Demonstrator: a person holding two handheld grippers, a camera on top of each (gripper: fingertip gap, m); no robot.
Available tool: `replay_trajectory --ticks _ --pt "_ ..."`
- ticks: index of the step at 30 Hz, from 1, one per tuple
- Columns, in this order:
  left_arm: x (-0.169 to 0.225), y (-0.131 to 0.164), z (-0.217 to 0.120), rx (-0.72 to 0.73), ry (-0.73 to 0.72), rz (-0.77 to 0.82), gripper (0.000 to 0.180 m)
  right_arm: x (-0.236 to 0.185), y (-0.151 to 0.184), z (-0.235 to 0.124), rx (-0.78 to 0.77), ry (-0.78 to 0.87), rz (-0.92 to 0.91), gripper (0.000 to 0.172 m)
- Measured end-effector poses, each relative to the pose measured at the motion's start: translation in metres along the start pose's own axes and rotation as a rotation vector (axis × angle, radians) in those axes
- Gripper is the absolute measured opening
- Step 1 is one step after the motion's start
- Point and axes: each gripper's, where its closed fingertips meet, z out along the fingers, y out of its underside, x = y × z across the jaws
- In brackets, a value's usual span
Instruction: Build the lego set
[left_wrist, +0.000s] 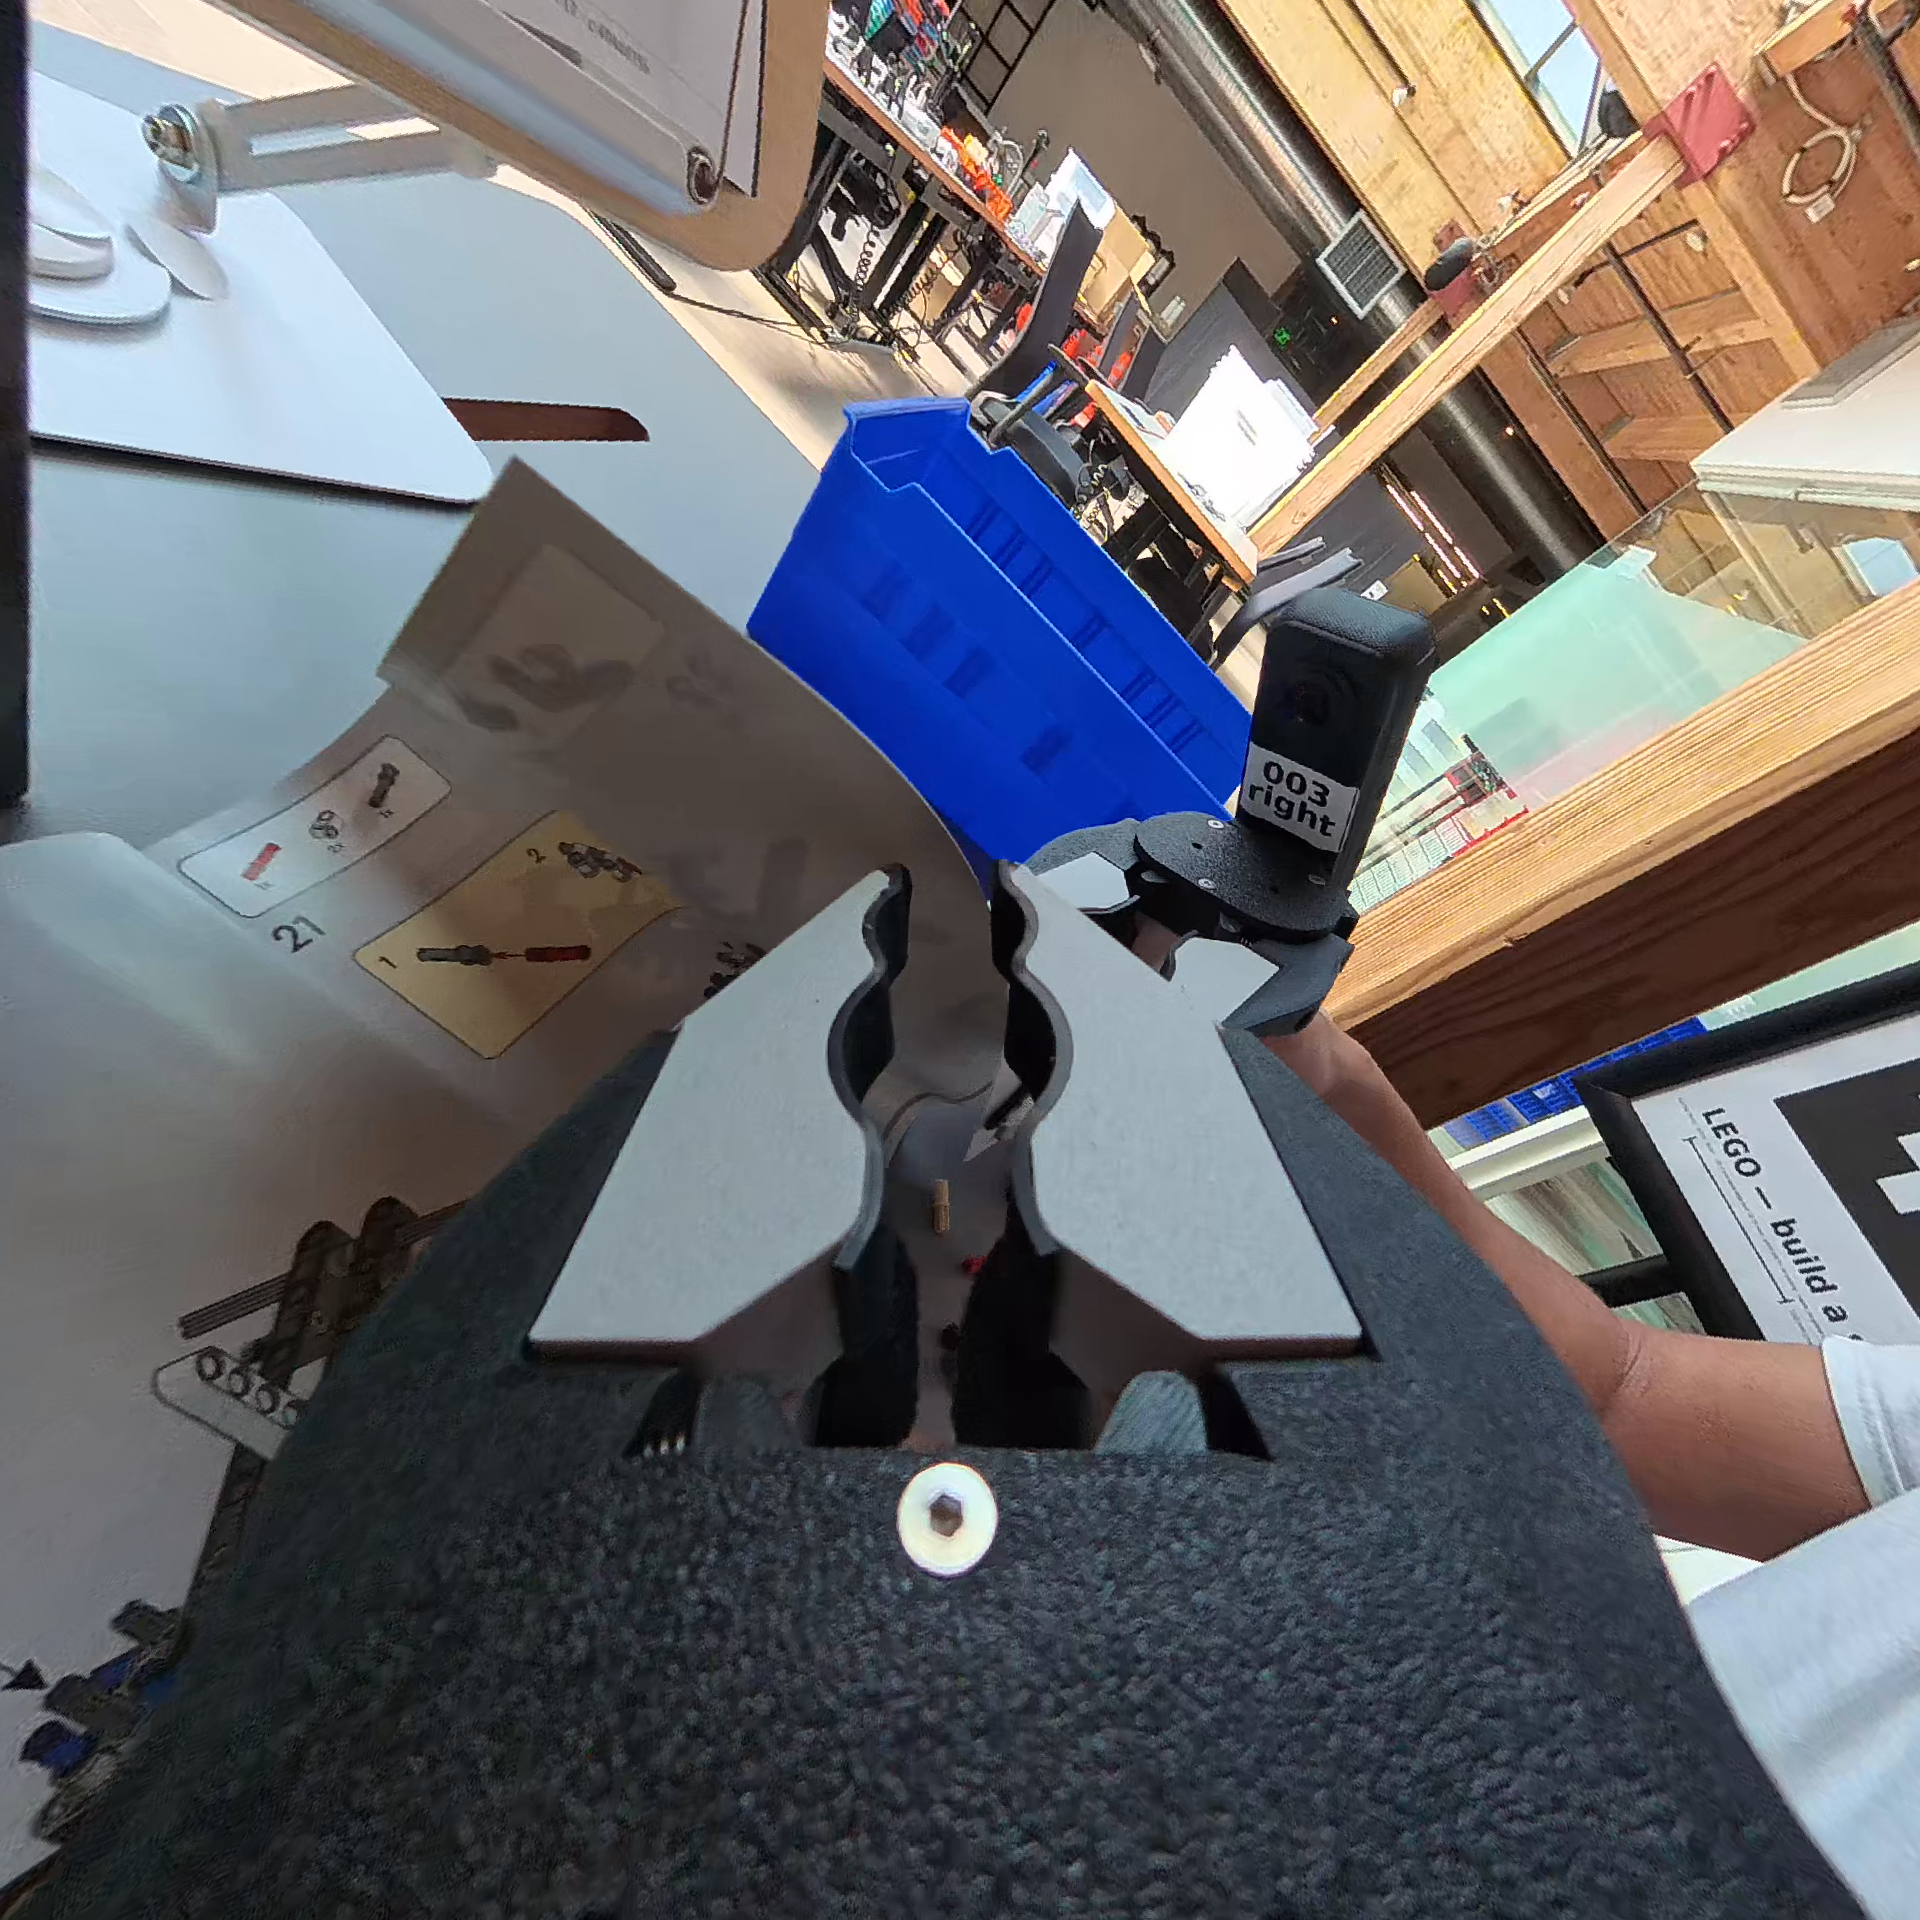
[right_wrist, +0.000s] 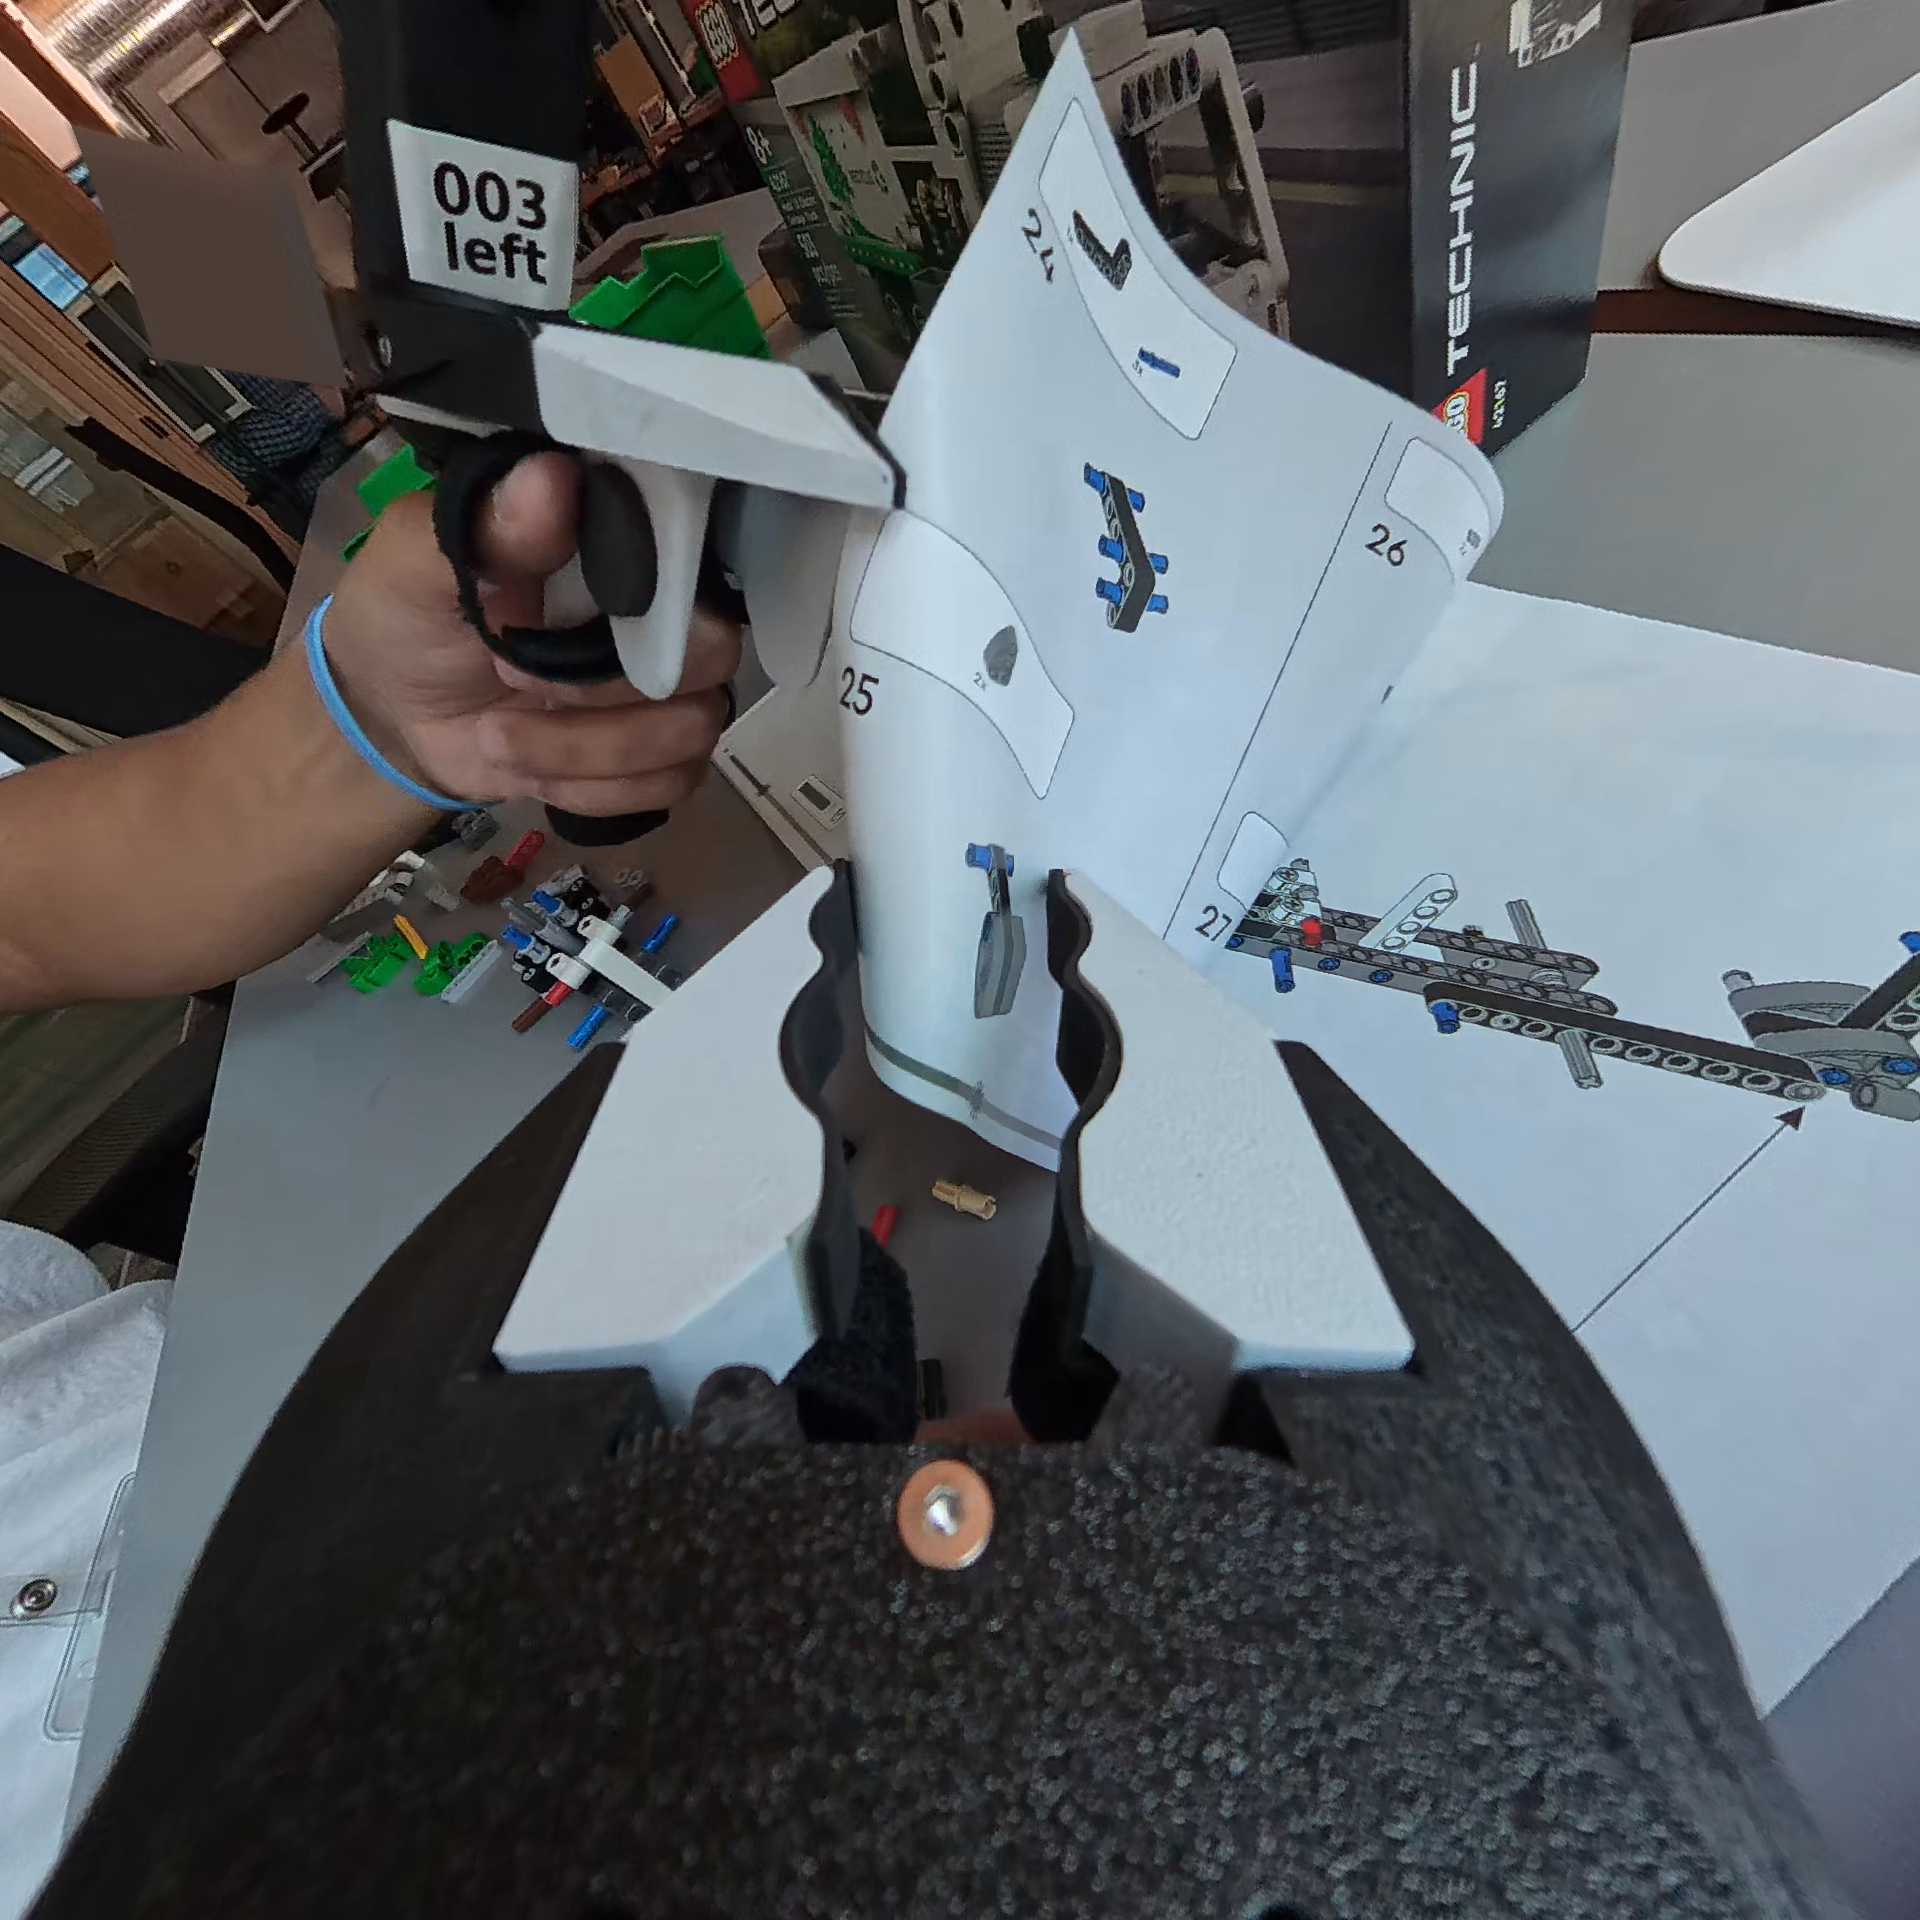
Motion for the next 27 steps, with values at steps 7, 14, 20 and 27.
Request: replay_trajectory --ticks 7,14,20,27 --pt "-0.011 -0.021 -0.014 0.074 0.014 -0.036 0.01 0.0 -0.002 -0.002 0.013 -0.014 0.015 0.034" --pt "-0.019 -0.017 -0.023 0.017 0.001 -0.029 0.011 0.0 -0.002 -0.002 0.019 -0.018 0.024 0.033" --pt "0.006 0.025 -0.011 -0.154 0.12 0.114 0.006 -0.004 -0.005 -0.003 0.035 -0.06 0.051 0.033" --pt "0.023 0.025 -0.008 -0.154 0.243 0.156 0.003 -0.009 -0.009 -0.007 0.062 -0.116 0.09 0.033"
